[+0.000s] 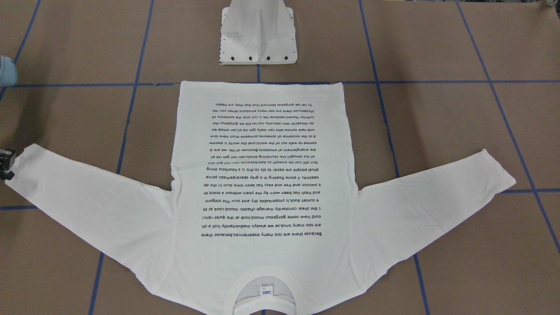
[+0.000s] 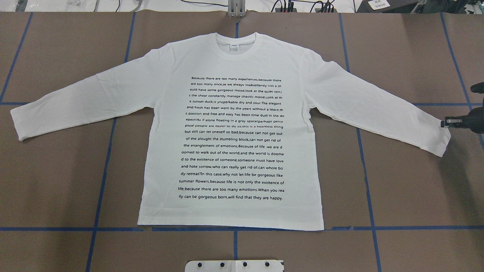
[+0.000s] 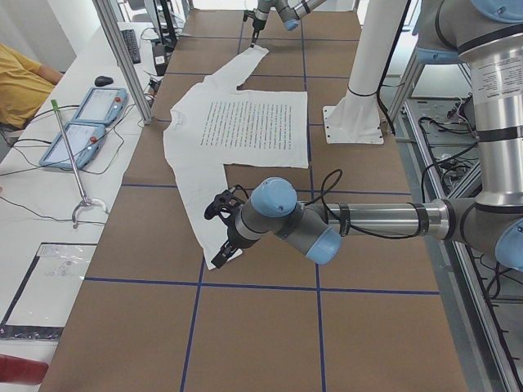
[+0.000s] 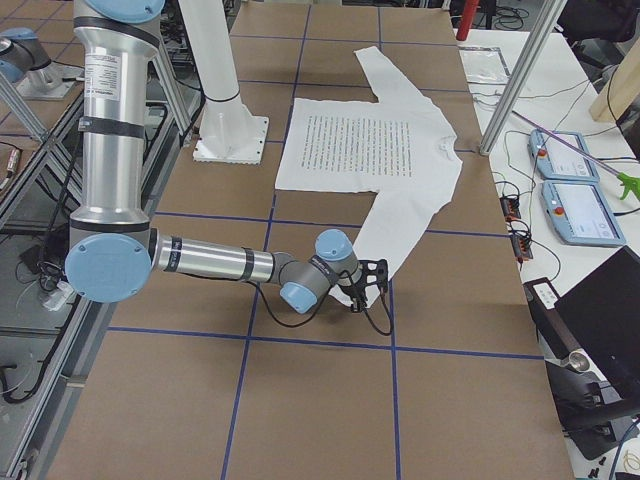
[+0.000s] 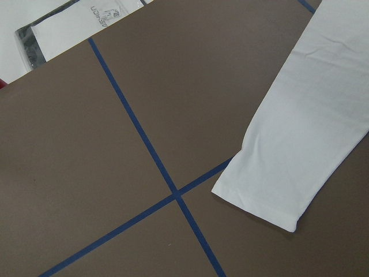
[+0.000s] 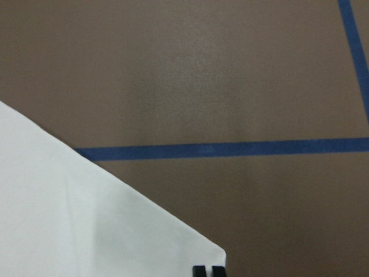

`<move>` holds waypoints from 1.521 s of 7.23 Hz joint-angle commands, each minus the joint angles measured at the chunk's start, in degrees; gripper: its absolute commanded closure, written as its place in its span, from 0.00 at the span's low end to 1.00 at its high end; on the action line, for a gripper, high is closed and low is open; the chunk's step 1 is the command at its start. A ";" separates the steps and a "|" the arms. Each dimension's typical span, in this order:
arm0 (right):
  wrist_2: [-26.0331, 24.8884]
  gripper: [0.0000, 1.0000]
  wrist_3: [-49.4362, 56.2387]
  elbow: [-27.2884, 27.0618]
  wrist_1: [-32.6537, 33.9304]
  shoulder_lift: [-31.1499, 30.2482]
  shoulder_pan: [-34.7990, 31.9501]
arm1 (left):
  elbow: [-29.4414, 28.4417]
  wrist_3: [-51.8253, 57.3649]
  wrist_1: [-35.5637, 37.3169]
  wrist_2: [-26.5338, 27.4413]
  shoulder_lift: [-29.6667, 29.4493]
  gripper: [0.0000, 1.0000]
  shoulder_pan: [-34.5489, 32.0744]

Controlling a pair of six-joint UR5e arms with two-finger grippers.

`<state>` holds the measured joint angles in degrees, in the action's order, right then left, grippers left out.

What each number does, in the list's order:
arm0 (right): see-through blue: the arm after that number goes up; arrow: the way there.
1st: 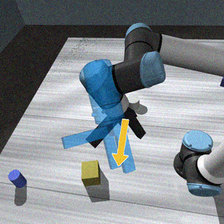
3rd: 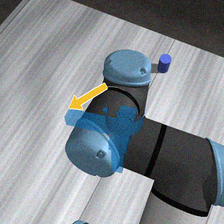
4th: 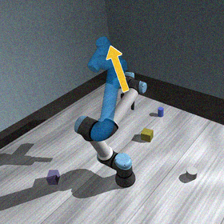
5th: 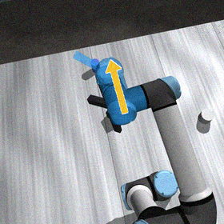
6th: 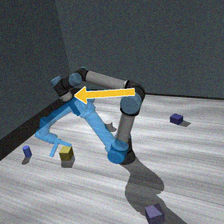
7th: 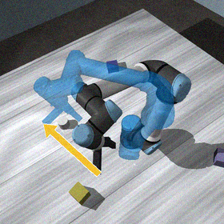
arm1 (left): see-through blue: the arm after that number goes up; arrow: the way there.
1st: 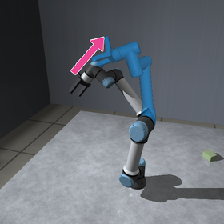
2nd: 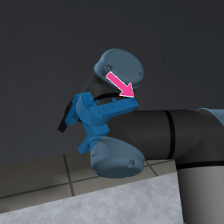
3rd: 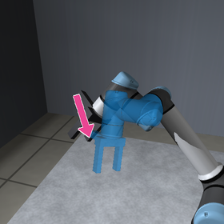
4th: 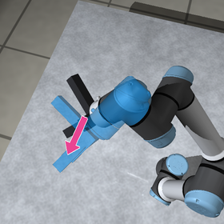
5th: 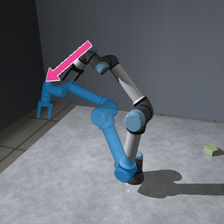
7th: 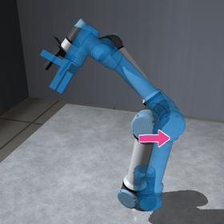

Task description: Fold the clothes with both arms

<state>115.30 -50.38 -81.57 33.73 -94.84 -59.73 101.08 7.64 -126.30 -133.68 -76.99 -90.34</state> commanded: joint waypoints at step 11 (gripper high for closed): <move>-6.91 1.00 -15.80 -18.96 74.11 53.18 8.40 | -0.62 -0.17 0.00 0.00 0.09 0.00 -0.01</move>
<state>110.62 -64.59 -107.27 107.03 -51.17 -52.88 100.49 7.47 -126.30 -133.68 -76.98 -90.35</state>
